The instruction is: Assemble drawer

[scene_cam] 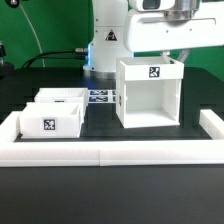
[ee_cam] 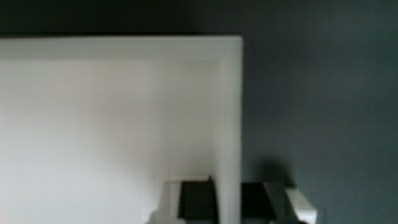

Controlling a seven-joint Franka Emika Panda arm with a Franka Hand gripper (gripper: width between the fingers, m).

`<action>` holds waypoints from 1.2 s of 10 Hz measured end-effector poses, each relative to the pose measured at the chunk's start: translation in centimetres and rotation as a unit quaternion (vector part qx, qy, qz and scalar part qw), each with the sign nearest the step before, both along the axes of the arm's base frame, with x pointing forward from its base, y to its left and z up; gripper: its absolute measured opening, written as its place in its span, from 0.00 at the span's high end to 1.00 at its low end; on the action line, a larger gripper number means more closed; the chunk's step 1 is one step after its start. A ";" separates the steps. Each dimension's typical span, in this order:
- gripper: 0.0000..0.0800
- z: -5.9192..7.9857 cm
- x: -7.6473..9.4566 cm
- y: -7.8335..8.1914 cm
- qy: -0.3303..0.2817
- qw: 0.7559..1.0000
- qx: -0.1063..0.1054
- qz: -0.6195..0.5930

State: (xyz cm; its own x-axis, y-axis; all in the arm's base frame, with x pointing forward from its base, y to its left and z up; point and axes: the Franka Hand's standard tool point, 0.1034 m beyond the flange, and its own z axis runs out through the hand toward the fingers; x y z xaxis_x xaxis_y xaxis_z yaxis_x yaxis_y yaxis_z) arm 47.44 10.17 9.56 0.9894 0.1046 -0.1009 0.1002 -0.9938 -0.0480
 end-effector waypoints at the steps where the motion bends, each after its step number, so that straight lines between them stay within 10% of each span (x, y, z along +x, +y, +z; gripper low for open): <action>1: 0.95 0.0 2.2 -0.2 -0.005 1.000 0.002 -0.006; 6: 0.95 0.1 9.8 0.4 -0.039 0.999 0.013 -0.027; 12: 0.95 0.2 10.5 1.0 -0.041 0.995 0.012 -0.087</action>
Offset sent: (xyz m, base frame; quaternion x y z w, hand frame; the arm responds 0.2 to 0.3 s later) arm 0.0600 -0.0042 -0.0173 -0.0247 0.0122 0.0253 0.9993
